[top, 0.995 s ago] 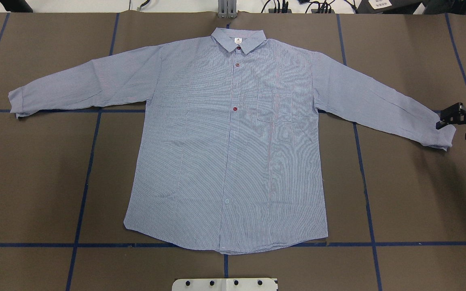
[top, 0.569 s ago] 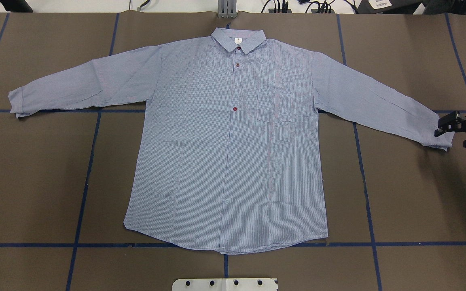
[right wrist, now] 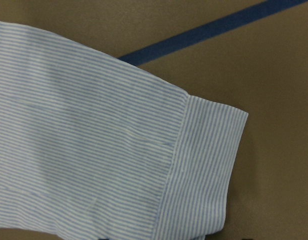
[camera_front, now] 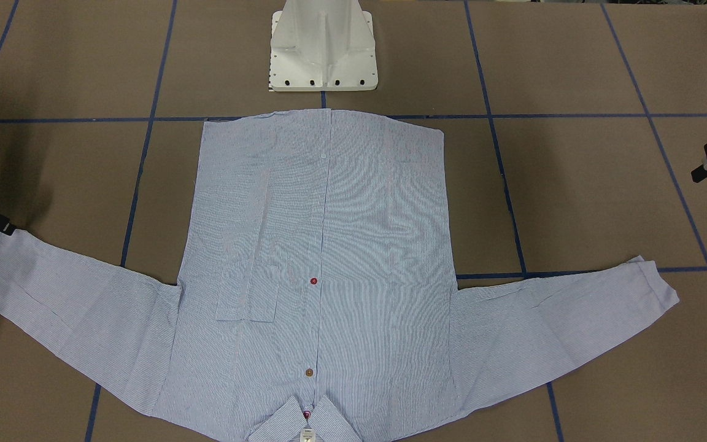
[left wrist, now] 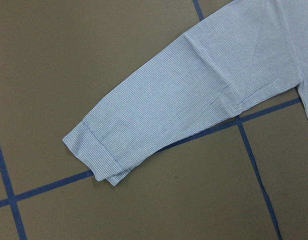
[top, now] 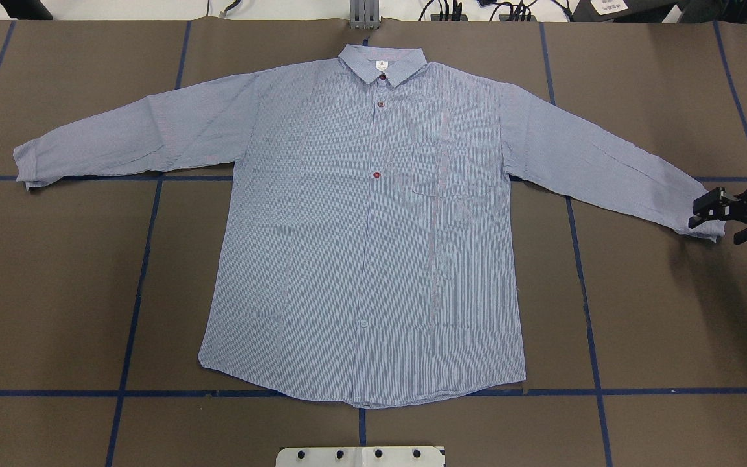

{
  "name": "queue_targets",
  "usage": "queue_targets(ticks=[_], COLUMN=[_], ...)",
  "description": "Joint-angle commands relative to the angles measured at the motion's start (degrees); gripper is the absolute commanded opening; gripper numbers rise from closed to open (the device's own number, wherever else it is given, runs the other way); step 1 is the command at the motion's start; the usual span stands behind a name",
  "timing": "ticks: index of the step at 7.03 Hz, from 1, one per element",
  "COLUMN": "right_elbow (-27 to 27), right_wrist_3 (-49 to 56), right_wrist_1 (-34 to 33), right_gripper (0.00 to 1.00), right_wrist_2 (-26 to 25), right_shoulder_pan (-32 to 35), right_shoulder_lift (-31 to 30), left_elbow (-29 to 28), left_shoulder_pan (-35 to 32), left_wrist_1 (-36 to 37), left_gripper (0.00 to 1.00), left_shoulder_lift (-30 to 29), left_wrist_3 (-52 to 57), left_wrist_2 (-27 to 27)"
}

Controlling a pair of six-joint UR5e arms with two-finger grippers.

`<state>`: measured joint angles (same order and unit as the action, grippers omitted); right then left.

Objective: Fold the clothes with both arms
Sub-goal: 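Lower the right gripper to the cuff of the sleeve nearest it and grasp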

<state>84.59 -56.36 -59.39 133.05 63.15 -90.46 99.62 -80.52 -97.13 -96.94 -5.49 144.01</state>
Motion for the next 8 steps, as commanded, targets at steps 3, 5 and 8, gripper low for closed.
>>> queue_targets(ticks=[3, 5, 8], right_elbow=[-0.6, -2.0, -2.8], right_wrist_3=[-2.2, -2.3, -3.4], right_wrist_1=[0.8, 2.2, 3.1], right_gripper=[0.84, 0.84, 0.34], right_wrist_2=[-0.7, -0.7, -0.6], right_shoulder_pan=[0.0, 0.0, 0.0], right_shoulder_lift=[0.1, 0.1, 0.2], left_elbow=[0.0, 0.0, 0.1], left_shoulder_pan=[0.0, 0.0, -0.1], left_wrist_1=[-0.1, -0.1, -0.1], left_gripper=[1.00, 1.00, 1.00], left_shoulder_lift=[0.3, 0.5, 0.6], left_wrist_3=[0.2, 0.1, 0.1], left_wrist_2=[-0.2, -0.2, -0.2])
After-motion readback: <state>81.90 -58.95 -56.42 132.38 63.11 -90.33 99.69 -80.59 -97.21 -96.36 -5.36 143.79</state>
